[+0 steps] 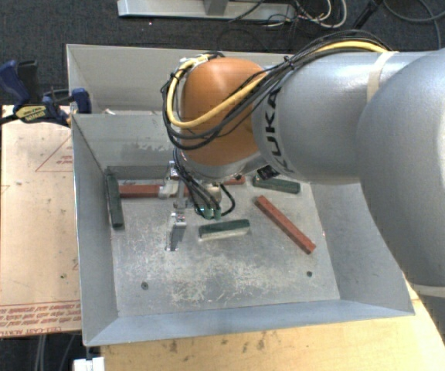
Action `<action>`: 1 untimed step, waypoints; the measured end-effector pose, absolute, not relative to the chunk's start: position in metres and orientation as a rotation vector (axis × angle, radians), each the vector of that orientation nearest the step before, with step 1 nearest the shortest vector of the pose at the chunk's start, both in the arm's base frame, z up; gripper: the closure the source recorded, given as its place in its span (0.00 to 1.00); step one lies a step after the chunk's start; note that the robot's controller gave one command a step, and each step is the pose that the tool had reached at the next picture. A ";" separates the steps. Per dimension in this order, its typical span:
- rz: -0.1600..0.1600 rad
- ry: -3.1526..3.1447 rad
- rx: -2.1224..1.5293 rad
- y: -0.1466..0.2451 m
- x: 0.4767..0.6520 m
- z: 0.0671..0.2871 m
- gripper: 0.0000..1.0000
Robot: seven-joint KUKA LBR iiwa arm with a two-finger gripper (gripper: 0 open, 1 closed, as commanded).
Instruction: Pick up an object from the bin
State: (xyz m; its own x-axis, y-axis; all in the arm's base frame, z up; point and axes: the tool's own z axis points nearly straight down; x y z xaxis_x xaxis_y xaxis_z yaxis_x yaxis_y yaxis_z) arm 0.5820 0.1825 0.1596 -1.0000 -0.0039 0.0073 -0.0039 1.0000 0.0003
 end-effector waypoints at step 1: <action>-0.003 -3.142 0.000 0.182 0.584 0.165 0.00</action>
Offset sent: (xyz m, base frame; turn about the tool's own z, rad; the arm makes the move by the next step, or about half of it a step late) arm 0.0323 -0.1466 -0.0896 -0.2460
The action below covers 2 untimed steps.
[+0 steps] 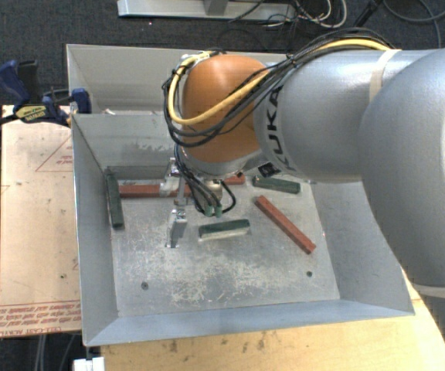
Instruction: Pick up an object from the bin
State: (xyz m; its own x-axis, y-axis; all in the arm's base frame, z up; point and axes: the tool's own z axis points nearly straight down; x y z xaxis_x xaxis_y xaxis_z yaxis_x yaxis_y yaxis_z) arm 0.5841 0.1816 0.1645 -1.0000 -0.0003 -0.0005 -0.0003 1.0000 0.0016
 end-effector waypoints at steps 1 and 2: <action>0.003 3.135 -0.154 0.129 0.596 0.130 0.00; 0.002 3.140 -0.074 0.053 0.603 0.127 0.00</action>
Offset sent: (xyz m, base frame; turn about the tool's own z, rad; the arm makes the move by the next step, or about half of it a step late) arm 0.0197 -0.1319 -0.0361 -0.0459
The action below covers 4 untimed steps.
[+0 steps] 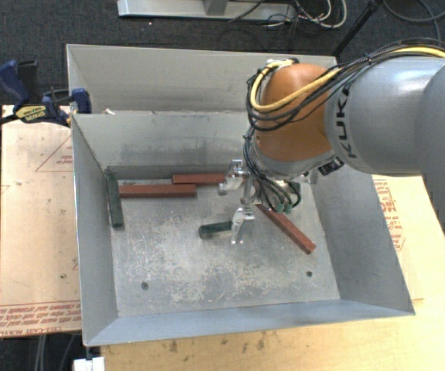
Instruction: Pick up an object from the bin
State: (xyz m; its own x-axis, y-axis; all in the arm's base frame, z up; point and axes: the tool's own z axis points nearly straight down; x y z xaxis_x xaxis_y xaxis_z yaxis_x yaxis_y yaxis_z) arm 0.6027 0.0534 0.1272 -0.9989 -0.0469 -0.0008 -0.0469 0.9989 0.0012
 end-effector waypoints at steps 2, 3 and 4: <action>0.005 3.127 -0.162 0.062 0.587 0.075 0.00; 0.011 3.105 0.017 0.063 0.590 0.078 1.00; 0.010 3.107 0.038 0.063 0.589 0.079 1.00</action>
Offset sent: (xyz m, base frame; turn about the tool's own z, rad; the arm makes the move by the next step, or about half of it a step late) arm -0.0194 0.0061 -0.0572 -0.0553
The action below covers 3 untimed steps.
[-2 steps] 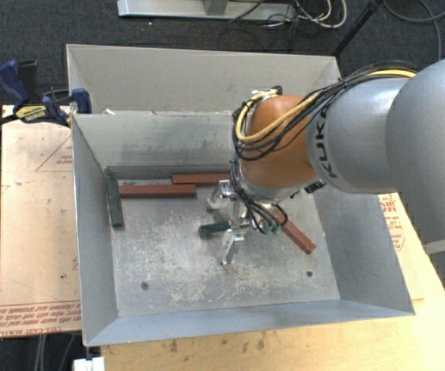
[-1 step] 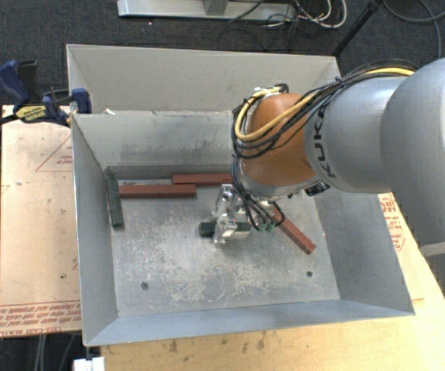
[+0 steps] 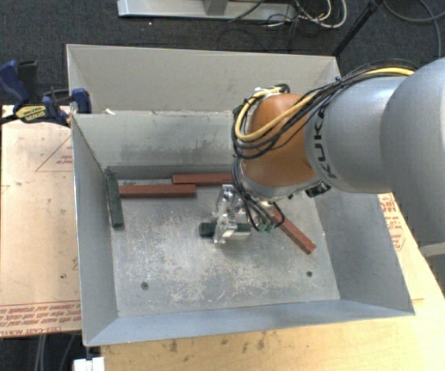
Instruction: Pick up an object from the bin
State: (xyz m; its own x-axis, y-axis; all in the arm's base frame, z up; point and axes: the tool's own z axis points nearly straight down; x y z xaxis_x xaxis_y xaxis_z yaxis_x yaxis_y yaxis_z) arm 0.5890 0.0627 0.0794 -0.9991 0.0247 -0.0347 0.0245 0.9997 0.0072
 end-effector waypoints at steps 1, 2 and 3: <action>0.008 3.115 0.050 0.063 0.588 0.082 1.00; 0.004 3.130 0.042 0.063 0.586 0.087 1.00; 0.002 3.139 0.042 0.063 0.585 0.092 1.00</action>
Offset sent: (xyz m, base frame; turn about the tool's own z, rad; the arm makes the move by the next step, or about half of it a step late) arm 0.0001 0.0002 0.0069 -0.0001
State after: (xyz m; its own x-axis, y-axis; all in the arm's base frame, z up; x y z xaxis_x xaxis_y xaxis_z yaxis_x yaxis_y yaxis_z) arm 0.5851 0.0625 0.0923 -0.9996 0.0265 -0.0025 0.0265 0.9996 0.0013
